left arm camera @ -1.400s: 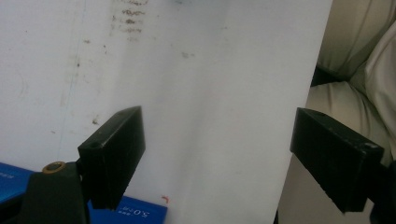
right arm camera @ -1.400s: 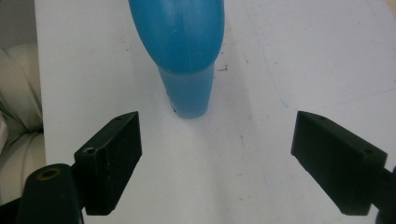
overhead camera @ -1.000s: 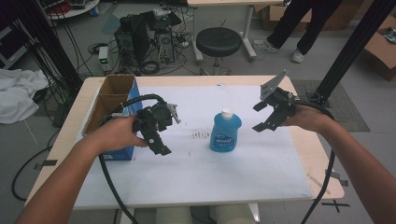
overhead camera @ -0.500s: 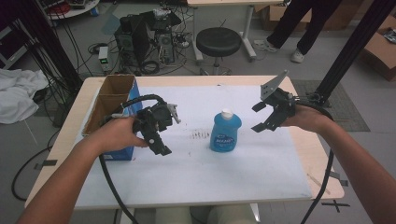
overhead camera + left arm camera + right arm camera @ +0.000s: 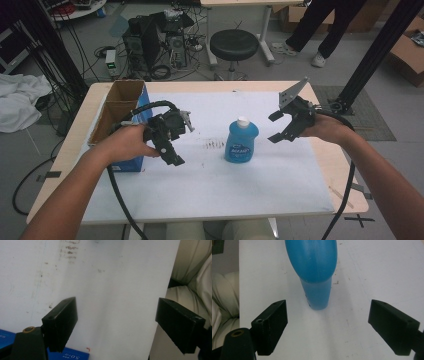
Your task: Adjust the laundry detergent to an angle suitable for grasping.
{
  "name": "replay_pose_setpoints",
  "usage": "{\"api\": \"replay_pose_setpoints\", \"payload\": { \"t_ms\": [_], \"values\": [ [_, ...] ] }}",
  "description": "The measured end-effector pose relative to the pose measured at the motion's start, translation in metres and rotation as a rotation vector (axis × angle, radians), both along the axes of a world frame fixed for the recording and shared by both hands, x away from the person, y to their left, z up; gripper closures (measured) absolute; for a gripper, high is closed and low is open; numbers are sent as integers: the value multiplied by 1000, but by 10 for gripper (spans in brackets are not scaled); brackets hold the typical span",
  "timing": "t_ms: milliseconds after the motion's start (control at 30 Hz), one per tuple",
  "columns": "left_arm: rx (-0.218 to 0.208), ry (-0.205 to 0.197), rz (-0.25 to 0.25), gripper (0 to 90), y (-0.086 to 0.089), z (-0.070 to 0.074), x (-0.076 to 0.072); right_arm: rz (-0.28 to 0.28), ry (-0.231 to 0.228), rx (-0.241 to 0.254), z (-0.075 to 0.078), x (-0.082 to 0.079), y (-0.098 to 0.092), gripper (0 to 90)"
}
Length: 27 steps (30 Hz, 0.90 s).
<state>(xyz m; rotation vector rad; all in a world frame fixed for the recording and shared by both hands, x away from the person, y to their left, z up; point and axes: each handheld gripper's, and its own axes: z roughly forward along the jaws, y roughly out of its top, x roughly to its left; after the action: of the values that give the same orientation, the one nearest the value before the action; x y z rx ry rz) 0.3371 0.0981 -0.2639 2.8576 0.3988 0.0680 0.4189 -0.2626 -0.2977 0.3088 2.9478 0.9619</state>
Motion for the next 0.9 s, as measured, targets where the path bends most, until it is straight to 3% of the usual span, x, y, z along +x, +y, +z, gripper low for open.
{"api": "replay_pose_setpoints", "payload": {
  "t_ms": [200, 533, 900],
  "values": [
    [0, 0, 1, 186, 0, 0, 1, 6, 4, 17, -7, -1, 1, 155],
    [-2, 4, 3, 186, 1, -3, 3, 8, 26, 112, -19, 0, -1, 157],
    [-5, 5, 9, 187, 3, -4, 4, 7, 28, 163, -30, 1, -2, 155]
  ]
}}
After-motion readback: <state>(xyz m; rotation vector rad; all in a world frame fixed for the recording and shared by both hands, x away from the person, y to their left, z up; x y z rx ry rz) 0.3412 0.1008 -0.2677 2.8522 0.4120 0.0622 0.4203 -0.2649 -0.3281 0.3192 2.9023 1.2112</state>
